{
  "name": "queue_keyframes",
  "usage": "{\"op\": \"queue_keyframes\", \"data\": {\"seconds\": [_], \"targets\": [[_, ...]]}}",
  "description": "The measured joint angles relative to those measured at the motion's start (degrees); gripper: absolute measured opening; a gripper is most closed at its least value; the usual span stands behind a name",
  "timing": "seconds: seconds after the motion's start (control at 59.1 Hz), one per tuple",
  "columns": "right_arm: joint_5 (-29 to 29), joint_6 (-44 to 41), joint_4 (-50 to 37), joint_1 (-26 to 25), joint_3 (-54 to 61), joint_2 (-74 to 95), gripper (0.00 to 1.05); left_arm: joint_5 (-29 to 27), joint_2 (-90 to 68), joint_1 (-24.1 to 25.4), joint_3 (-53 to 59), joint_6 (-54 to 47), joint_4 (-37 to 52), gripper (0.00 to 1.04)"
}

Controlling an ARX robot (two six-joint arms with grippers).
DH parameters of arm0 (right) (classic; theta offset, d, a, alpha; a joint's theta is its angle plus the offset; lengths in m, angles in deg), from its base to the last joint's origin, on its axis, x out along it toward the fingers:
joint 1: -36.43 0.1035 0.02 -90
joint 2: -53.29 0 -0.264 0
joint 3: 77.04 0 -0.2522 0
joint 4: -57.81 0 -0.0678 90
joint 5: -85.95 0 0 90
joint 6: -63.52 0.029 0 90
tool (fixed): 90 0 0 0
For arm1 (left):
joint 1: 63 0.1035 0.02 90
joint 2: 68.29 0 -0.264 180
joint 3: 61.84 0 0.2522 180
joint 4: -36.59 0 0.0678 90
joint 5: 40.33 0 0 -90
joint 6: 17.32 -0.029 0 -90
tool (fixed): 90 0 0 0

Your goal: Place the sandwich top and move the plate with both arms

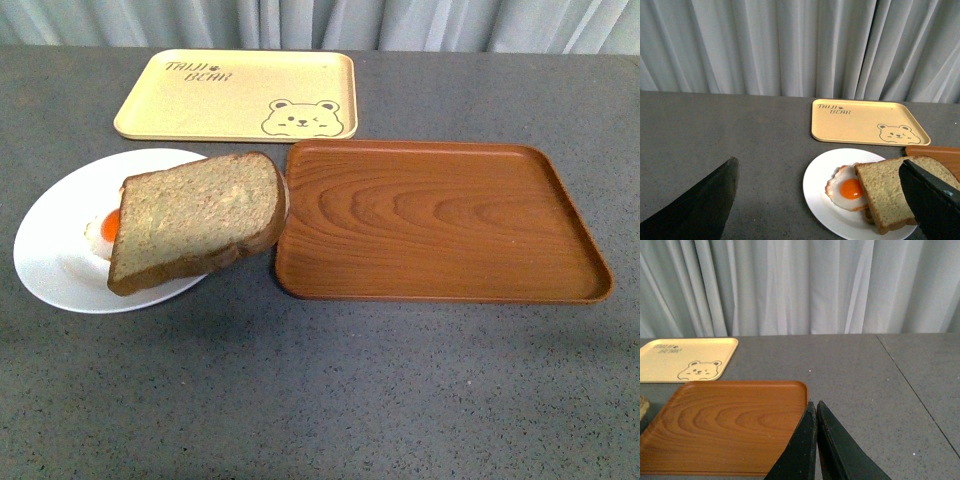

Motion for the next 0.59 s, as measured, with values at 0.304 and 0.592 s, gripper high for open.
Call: {"op": "queue_keyframes", "data": {"seconds": [0.304, 0.592], "targets": [[-0.1, 0.0, 5.6, 0.0, 0.0, -6.4, 0.02, 0.0, 0.0, 0.0, 0.0, 0.0, 0.0, 0.96], [0.0, -0.1, 5.6, 0.0, 0.0, -6.5, 0.47, 14.1, -4.4, 4.8, -2.4, 7.2, -5.2, 0.96]]}}
